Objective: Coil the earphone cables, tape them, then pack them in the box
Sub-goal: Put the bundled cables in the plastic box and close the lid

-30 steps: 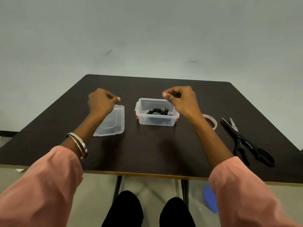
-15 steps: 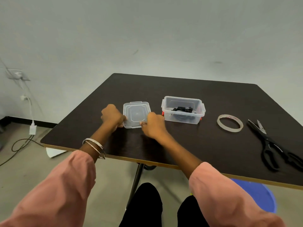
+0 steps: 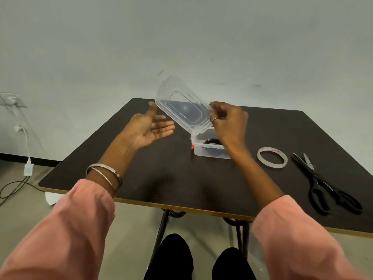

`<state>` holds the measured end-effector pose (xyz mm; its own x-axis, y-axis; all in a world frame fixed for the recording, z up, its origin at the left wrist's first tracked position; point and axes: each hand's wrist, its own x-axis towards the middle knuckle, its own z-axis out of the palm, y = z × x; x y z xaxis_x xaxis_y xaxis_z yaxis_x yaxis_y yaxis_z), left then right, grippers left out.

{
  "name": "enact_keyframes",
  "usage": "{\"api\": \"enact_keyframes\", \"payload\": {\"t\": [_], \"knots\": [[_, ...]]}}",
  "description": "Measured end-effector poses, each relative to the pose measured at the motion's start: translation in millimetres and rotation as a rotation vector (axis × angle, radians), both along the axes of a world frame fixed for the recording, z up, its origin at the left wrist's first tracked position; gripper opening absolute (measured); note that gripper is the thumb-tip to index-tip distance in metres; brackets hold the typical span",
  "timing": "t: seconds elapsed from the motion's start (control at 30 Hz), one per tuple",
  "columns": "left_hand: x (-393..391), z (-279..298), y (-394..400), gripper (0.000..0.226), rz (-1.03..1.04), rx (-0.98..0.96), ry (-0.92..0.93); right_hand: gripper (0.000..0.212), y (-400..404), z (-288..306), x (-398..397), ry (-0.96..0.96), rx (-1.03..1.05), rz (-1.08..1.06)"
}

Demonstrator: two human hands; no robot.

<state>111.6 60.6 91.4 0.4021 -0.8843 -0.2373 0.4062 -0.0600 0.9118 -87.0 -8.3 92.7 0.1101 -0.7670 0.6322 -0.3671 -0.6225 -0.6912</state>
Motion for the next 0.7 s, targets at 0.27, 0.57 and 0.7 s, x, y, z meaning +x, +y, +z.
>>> {"api": "enact_keyframes", "payload": {"t": [0.27,0.57,0.7], "knots": [[-46,18,-45,0.017,-0.058,-0.016,0.087,0.026,-26,-9,-75,0.201,-0.445,0.056],[-70,-23,-73,0.024,-0.053,0.141,-0.567,0.065,-42,-25,-103,-0.300,0.685,0.370],[-72,-29,-77,0.032,0.028,0.177,-0.793,0.032,-55,-41,-97,-0.061,0.561,0.084]]}}
